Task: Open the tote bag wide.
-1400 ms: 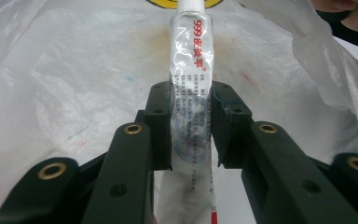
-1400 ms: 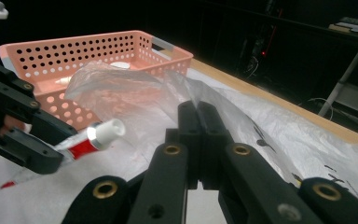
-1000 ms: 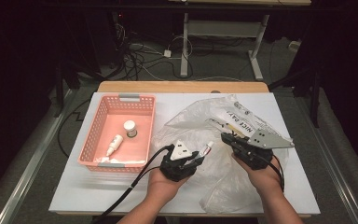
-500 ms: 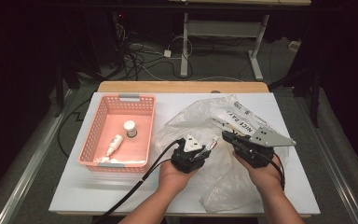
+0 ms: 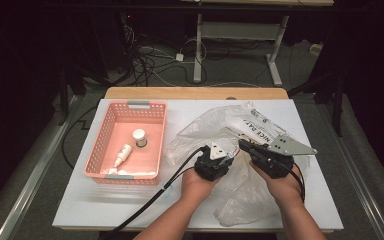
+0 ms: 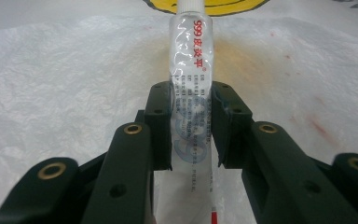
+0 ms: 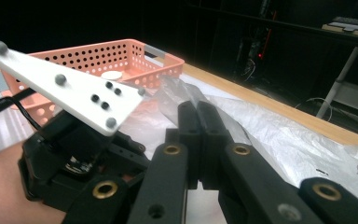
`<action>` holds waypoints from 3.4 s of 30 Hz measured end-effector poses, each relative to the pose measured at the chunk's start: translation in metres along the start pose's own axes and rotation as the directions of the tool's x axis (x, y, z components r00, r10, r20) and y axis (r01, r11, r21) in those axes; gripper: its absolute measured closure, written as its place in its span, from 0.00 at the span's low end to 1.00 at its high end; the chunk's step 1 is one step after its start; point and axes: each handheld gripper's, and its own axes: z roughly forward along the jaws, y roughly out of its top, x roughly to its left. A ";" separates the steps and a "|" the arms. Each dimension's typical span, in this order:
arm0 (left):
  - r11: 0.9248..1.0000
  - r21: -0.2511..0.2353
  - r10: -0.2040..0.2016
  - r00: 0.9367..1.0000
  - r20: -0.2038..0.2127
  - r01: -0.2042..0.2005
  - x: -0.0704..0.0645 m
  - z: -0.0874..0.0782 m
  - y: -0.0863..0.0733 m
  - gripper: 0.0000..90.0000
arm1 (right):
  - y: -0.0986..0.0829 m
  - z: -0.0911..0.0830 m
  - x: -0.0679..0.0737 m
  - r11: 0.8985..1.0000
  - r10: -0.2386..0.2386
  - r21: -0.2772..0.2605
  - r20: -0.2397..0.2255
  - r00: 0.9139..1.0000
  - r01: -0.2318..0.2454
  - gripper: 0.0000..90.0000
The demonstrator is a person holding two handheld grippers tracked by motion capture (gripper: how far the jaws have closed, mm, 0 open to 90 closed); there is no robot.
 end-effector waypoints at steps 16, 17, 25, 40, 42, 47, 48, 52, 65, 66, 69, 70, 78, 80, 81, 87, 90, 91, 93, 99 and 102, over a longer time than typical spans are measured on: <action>0.998 0.006 -0.059 0.998 -0.002 0.059 0.002 0.013 -0.001 0.66 | -0.001 -0.001 -0.001 1.000 0.009 0.000 -0.002 1.000 -0.009 1.00; 0.998 0.007 -0.055 0.998 0.003 0.055 0.002 0.010 0.000 0.64 | -0.002 -0.001 -0.002 1.000 0.007 0.001 -0.002 1.000 -0.007 1.00; 1.000 0.001 -0.015 0.997 0.073 0.015 -0.008 -0.009 -0.005 0.51 | -0.003 -0.001 0.000 1.000 0.006 0.010 -0.006 1.000 -0.006 1.00; 0.999 -0.039 -0.013 0.989 0.150 0.020 -0.011 -0.058 -0.027 0.29 | -0.005 -0.001 0.005 1.000 -0.011 0.025 -0.009 1.000 0.011 1.00; 0.999 -0.035 -0.013 0.988 0.154 0.019 -0.012 -0.065 -0.029 0.24 | -0.004 -0.002 0.006 1.000 -0.011 0.026 -0.010 1.000 0.012 1.00; 0.999 -0.032 -0.020 0.985 0.172 0.026 -0.012 -0.083 -0.034 0.15 | -0.004 -0.003 0.007 1.000 -0.013 0.025 -0.010 1.000 0.013 1.00; 0.999 -0.029 -0.020 0.985 0.172 0.026 -0.013 -0.086 -0.035 0.12 | -0.004 -0.003 0.007 1.000 -0.014 0.025 -0.010 1.000 0.014 1.00; 1.000 -0.016 -0.005 0.986 0.168 0.007 -0.014 -0.098 -0.039 0.02 | -0.004 -0.003 0.007 1.000 -0.014 0.027 -0.008 1.000 0.014 1.00; 0.999 -0.048 -0.007 0.994 0.112 0.012 0.003 -0.138 -0.052 0.00 | -0.005 -0.003 0.007 0.999 -0.014 0.030 -0.003 1.000 0.014 1.00; 0.999 -0.048 -0.006 0.994 0.108 0.011 0.004 -0.140 -0.053 0.00 | -0.005 -0.003 0.007 0.999 -0.014 0.030 -0.003 1.000 0.014 1.00; 0.998 -0.067 -0.014 0.995 0.097 0.021 0.009 -0.150 -0.055 0.00 | -0.005 -0.004 0.006 0.999 -0.013 0.030 -0.003 1.000 0.013 1.00; 0.997 -0.074 -0.019 0.995 0.094 0.026 0.011 -0.153 -0.056 0.00 | -0.005 -0.004 0.006 1.000 -0.012 0.029 -0.002 1.000 0.012 1.00; 0.995 -0.086 -0.050 0.997 0.057 0.055 0.031 -0.170 -0.061 0.00 | -0.006 -0.006 0.003 1.000 -0.007 0.026 0.004 1.000 0.007 1.00; 0.994 -0.088 -0.059 0.998 0.036 0.062 0.036 -0.174 -0.062 0.00 | -0.006 -0.007 0.003 1.000 -0.006 0.028 0.006 1.000 0.006 1.00; 0.993 -0.092 -0.065 0.997 0.029 0.068 0.039 -0.177 -0.062 0.00 | -0.007 -0.007 0.003 1.000 -0.006 0.027 0.007 1.000 0.006 1.00; 0.991 -0.103 -0.091 0.995 -0.034 0.087 0.056 -0.189 -0.066 0.00 | -0.006 -0.008 0.003 1.000 -0.005 0.023 0.008 1.000 0.005 1.00; 0.988 -0.111 -0.118 0.992 -0.051 0.112 0.068 -0.195 -0.069 0.00 | -0.007 -0.008 0.002 1.000 -0.004 0.024 0.006 1.000 0.004 1.00; 0.985 -0.118 -0.132 0.990 -0.049 0.125 0.072 -0.198 -0.070 0.00 | -0.007 -0.008 0.002 1.000 -0.001 0.025 0.007 1.000 0.001 1.00; 0.982 -0.125 -0.148 0.988 -0.053 0.141 0.078 -0.203 -0.070 0.00 | -0.007 -0.008 0.002 1.000 -0.001 0.026 0.006 1.000 0.001 1.00; 0.977 -0.135 -0.179 0.978 -0.111 0.163 0.097 -0.217 -0.076 0.00 | -0.007 -0.008 0.002 1.000 -0.004 0.028 0.006 1.000 0.003 1.00; 0.977 -0.131 -0.186 0.971 -0.153 0.167 0.105 -0.222 -0.080 0.00 | -0.008 -0.008 0.002 1.000 -0.004 0.029 0.006 1.000 0.004 1.00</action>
